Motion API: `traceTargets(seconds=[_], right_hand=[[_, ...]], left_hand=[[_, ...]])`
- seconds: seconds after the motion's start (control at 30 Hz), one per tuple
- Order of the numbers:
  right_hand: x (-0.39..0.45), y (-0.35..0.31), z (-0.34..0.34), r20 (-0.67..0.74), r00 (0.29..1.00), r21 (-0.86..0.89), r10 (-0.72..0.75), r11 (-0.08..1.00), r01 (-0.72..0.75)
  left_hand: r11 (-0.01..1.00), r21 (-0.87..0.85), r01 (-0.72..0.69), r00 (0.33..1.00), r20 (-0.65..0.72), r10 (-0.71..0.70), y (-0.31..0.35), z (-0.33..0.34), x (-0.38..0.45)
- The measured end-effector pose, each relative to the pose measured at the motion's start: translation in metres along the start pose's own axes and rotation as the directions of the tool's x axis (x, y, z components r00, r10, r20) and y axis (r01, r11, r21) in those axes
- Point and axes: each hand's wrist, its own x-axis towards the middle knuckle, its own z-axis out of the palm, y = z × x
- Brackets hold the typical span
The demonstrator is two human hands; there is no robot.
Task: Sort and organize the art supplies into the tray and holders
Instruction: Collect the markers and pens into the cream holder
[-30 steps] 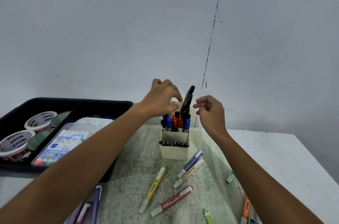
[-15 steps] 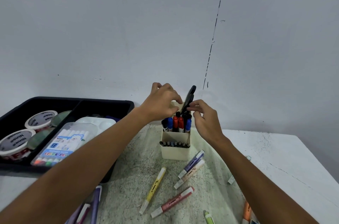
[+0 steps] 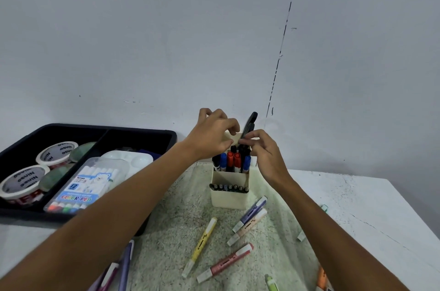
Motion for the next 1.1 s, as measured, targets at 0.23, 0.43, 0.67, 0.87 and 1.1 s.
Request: traceTargets(seconds=[0.23,0.43,0.67,0.87,1.1], right_hand=[[-0.004,-0.006,0.001,0.082,0.996,0.087,0.029,0.996,-0.036],[-0.004,-0.007,0.001,0.099,0.994,0.133,0.038,0.99,-0.051],[-0.003,-0.006,0.001,0.106,0.993,0.126,0.049,0.99,-0.062],[-0.004,-0.006,0.0,0.128,0.991,0.163,0.048,0.984,-0.069],[-0.002,-0.007,0.002,0.137,0.99,0.263,0.032,0.963,-0.067]], left_hand=[[0.999,-0.037,0.016,0.994,0.112,-0.012,0.005,0.0,0.005],[0.998,-0.011,0.054,0.986,0.156,-0.051,0.002,0.0,0.014],[0.998,-0.028,0.06,0.97,0.238,-0.051,-0.001,0.002,0.022],[0.998,0.027,0.063,0.968,0.243,-0.068,0.002,0.003,0.026],[0.993,0.015,0.114,0.947,0.302,-0.113,0.004,0.0,0.029]])
